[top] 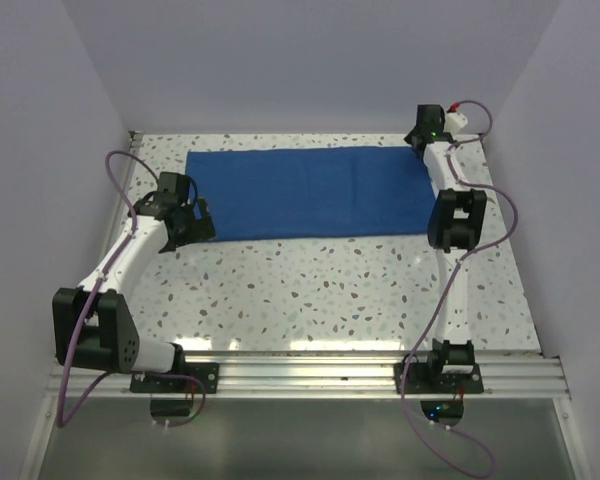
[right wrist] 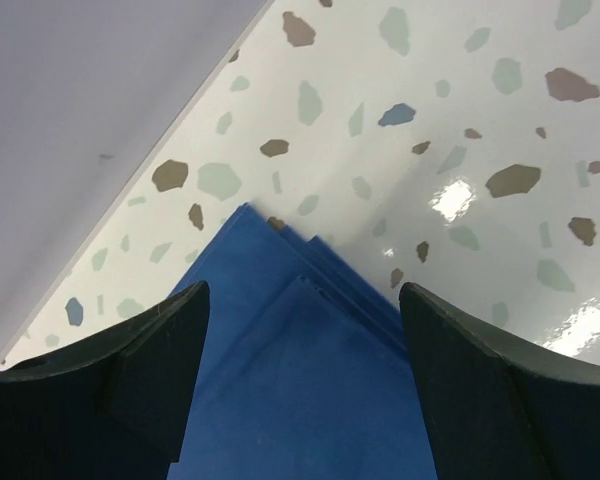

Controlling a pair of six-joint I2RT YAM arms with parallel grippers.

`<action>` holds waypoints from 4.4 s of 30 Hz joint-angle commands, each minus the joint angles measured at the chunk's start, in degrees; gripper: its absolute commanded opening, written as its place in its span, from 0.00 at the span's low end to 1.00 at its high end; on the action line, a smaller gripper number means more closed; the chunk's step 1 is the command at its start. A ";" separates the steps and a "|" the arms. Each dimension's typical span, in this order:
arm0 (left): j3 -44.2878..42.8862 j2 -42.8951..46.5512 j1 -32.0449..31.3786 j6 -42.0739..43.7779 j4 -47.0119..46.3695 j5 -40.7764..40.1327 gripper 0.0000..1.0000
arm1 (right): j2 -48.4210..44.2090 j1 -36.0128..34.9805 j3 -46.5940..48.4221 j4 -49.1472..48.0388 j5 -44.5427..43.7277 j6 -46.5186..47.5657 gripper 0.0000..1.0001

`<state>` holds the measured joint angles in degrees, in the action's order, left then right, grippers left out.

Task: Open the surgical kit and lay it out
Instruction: Open the surgical kit at the center of the board.

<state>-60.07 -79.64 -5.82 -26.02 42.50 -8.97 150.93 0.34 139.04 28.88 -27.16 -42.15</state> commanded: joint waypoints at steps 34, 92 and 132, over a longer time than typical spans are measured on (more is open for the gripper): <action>4.97 4.58 -0.33 -0.87 0.65 -2.63 0.95 | -0.38 0.28 -3.43 -3.84 3.87 1.81 0.45; 10.15 20.75 -0.33 6.07 -2.16 13.19 1.00 | -19.28 -7.64 -14.86 17.98 -6.59 -4.26 0.00; 11.21 26.99 -0.59 2.73 -2.51 7.21 1.00 | 2.08 -0.51 3.78 3.19 0.79 3.38 0.52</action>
<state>-48.84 -53.69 -6.00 -22.11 40.01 -0.67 151.06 -0.23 139.31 33.23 -24.64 -40.45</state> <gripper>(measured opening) 0.996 0.521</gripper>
